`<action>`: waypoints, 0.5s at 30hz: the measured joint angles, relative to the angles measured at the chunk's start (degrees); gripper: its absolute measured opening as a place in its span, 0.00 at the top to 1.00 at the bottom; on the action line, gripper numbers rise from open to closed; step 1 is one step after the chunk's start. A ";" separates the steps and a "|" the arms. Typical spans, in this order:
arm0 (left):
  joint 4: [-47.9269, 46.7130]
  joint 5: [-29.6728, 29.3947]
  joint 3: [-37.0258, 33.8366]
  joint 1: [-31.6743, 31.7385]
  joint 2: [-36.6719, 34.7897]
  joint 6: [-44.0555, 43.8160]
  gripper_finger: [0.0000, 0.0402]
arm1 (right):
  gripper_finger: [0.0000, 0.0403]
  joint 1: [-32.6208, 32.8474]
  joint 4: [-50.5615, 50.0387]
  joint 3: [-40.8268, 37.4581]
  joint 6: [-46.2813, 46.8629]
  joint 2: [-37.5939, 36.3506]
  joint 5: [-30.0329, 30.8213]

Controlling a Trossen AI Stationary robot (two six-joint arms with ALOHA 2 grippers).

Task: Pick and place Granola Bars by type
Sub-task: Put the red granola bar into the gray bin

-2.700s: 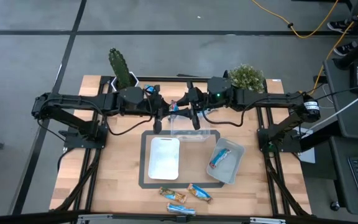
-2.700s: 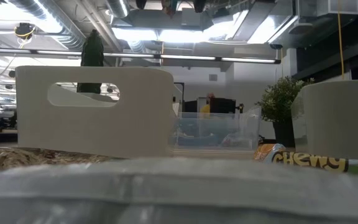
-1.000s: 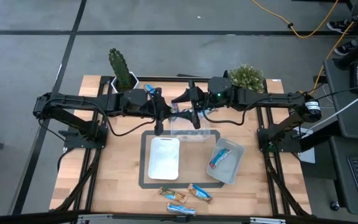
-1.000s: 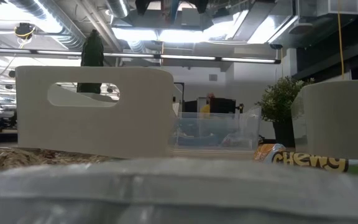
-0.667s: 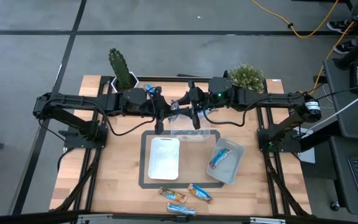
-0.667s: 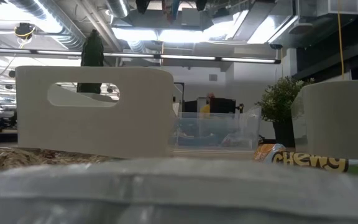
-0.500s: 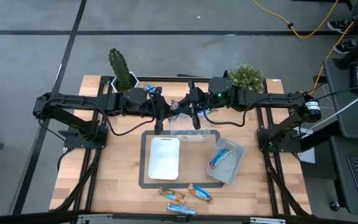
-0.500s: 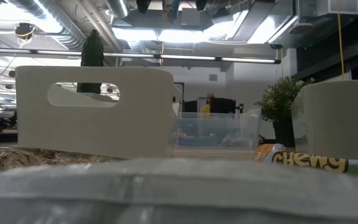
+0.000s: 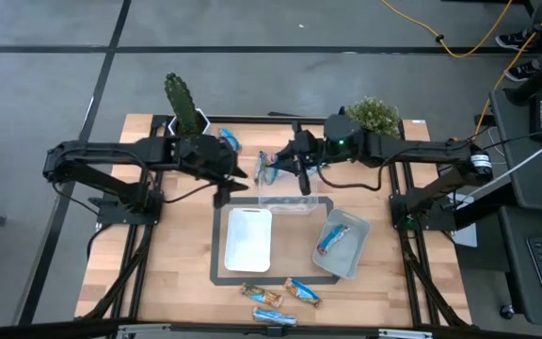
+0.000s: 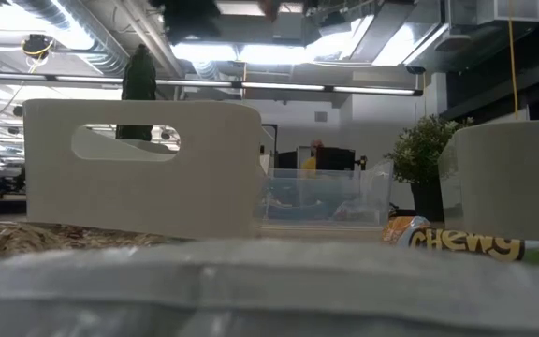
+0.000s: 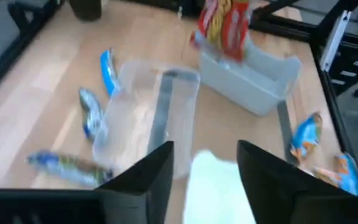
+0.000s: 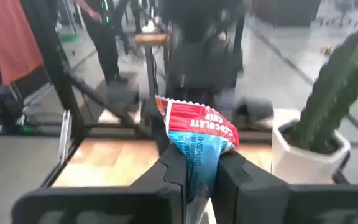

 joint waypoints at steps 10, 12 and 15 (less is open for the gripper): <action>-8.26 3.52 0.00 -0.48 -8.56 -6.00 0.54 | 0.88 6.56 -28.02 0.05 11.52 -15.38 1.69; -7.26 2.29 0.00 -0.68 -9.04 -5.92 0.54 | 0.89 8.93 -33.28 0.05 14.41 -18.76 4.06; -7.49 0.10 0.00 -0.62 -8.99 -5.92 0.54 | 0.90 12.32 -39.58 0.05 20.21 -22.63 8.85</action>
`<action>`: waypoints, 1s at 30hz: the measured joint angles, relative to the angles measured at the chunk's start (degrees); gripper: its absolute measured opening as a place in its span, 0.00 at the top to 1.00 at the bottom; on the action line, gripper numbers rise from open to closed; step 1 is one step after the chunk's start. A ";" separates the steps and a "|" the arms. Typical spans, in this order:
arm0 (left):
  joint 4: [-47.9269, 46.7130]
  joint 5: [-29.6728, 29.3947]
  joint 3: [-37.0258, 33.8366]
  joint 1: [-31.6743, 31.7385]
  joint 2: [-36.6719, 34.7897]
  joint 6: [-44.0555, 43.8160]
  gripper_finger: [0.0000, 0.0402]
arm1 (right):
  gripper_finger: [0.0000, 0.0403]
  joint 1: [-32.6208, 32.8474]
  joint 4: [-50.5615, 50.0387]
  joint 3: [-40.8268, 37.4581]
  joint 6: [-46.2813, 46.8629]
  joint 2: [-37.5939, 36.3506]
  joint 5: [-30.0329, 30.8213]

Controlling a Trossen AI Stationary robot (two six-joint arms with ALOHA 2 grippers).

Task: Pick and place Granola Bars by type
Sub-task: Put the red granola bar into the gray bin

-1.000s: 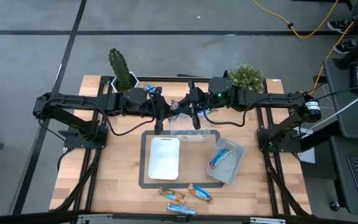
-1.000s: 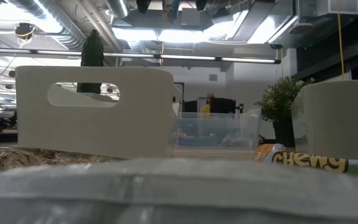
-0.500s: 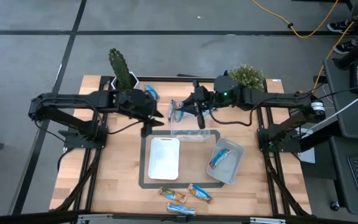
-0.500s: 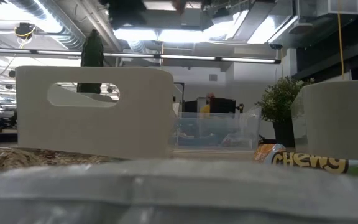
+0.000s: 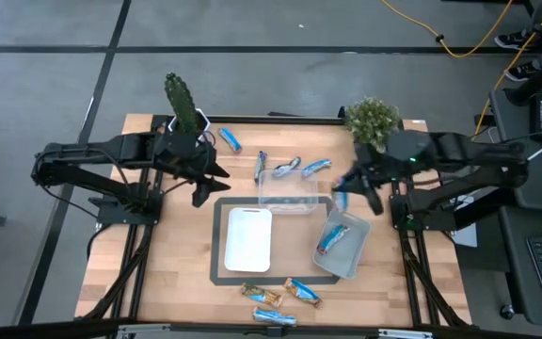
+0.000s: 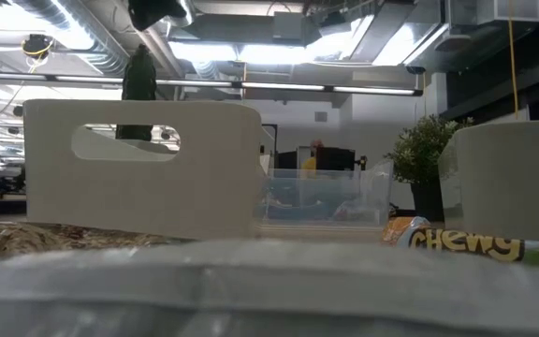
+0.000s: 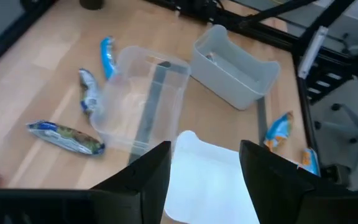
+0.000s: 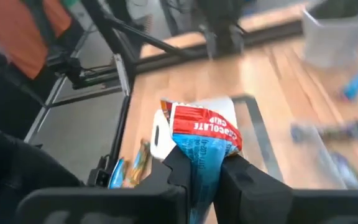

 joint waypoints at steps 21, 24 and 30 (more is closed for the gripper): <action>0.80 -5.75 -0.11 -0.01 2.21 -1.87 0.54 | 0.84 15.13 -21.72 -9.05 49.67 9.99 11.26; 0.60 -5.85 -0.46 -0.01 2.28 -1.86 0.54 | 0.84 15.77 -21.56 -9.04 51.63 12.50 11.14; 0.83 -5.86 -0.46 -0.01 2.52 -1.41 0.54 | 0.79 15.87 -21.50 -9.05 51.94 17.88 10.40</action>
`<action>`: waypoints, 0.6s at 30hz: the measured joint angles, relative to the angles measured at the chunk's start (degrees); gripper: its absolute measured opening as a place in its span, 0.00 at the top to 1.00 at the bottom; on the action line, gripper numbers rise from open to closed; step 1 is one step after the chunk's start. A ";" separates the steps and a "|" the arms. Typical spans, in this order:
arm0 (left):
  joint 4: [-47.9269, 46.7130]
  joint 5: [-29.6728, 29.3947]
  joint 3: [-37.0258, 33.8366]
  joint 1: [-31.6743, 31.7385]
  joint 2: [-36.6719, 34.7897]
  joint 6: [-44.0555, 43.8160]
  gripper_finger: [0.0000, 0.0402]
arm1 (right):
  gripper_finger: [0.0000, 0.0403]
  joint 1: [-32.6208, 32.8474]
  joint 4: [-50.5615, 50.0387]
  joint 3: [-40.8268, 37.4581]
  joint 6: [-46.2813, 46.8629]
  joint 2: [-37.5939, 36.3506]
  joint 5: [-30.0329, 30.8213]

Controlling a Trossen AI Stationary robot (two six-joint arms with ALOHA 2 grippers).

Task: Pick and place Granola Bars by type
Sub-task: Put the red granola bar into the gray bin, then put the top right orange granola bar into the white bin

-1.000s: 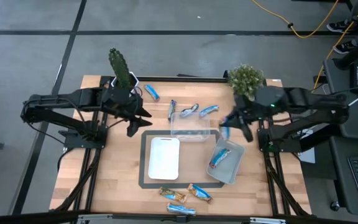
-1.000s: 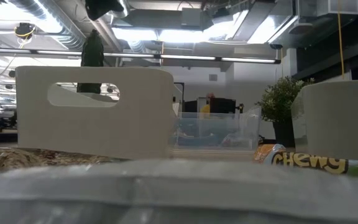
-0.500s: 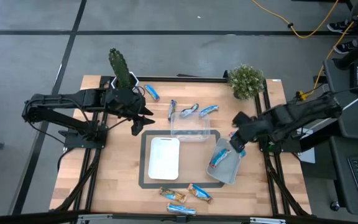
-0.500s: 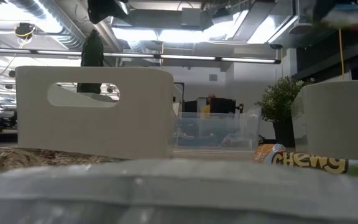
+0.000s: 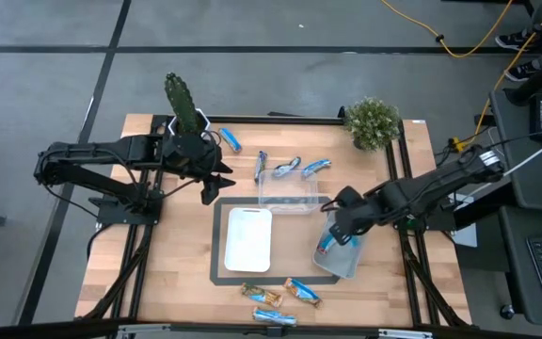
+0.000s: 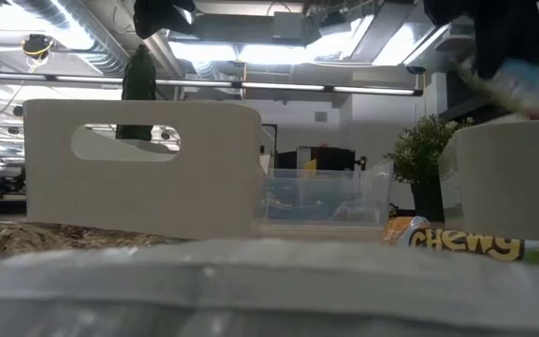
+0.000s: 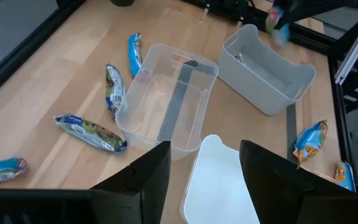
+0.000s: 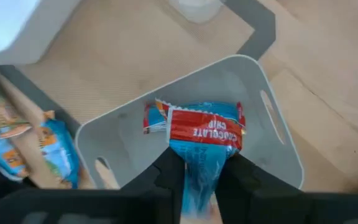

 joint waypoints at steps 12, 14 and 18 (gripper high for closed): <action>-0.06 0.04 0.00 0.00 -0.04 2.12 0.54 | 0.34 1.02 2.00 -0.04 0.35 0.27 -2.45; -0.15 0.04 0.00 0.00 -0.04 2.56 0.54 | 0.32 2.93 6.77 -0.04 -5.74 0.15 -2.63; -0.59 0.06 0.00 0.00 -0.04 3.56 0.54 | 0.33 8.42 24.91 0.03 -23.34 0.48 -9.14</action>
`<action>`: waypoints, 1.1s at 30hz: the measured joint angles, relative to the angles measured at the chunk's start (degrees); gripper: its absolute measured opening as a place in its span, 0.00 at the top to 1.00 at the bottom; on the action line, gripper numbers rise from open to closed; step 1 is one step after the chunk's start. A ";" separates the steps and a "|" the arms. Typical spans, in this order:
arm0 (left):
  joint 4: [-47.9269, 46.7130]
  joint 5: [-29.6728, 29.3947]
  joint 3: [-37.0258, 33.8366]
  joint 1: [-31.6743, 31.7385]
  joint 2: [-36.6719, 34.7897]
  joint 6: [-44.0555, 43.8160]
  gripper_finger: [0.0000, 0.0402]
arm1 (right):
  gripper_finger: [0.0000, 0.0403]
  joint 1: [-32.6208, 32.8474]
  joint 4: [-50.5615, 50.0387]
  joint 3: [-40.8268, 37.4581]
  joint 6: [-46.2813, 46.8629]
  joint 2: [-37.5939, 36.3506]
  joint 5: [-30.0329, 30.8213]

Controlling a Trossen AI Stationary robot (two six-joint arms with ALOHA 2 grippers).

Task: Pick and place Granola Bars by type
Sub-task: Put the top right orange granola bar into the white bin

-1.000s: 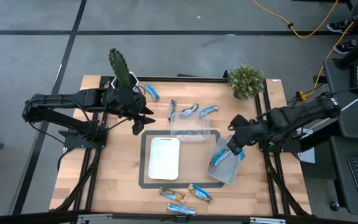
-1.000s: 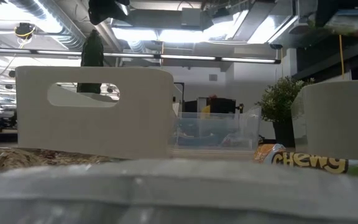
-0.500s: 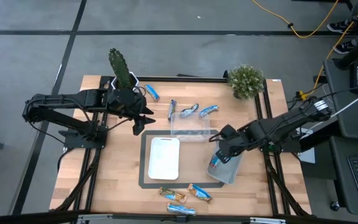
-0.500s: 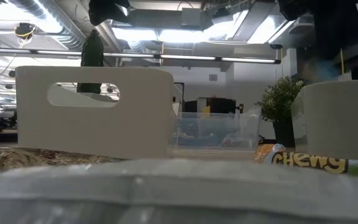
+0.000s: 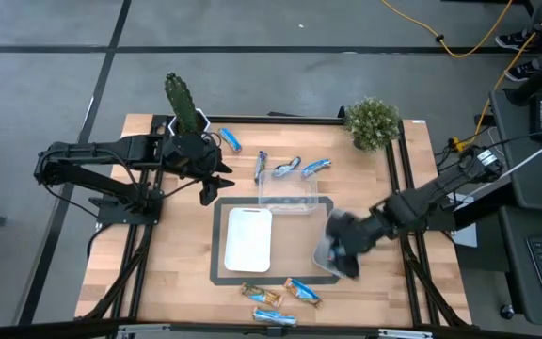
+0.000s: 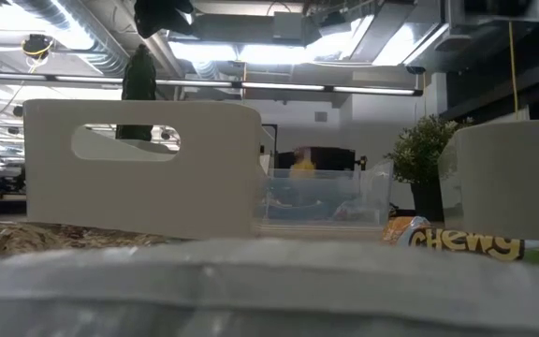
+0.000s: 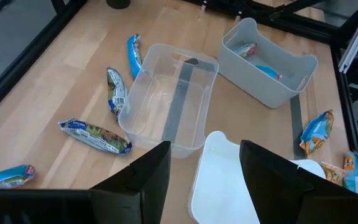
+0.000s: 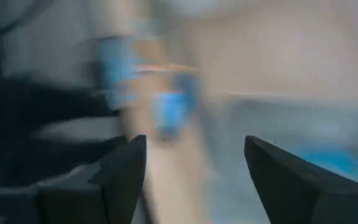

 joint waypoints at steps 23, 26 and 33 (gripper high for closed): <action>-3.50 1.55 0.00 0.02 0.00 1.81 0.54 | 0.36 6.57 23.17 -0.05 -5.16 24.67 -13.52; -4.69 1.71 0.00 0.00 0.00 2.90 0.54 | 0.29 5.50 25.21 0.00 -1.89 26.48 -12.55; -5.72 3.44 0.00 0.00 0.00 4.69 0.54 | 0.23 3.02 24.65 0.00 0.66 29.72 -9.39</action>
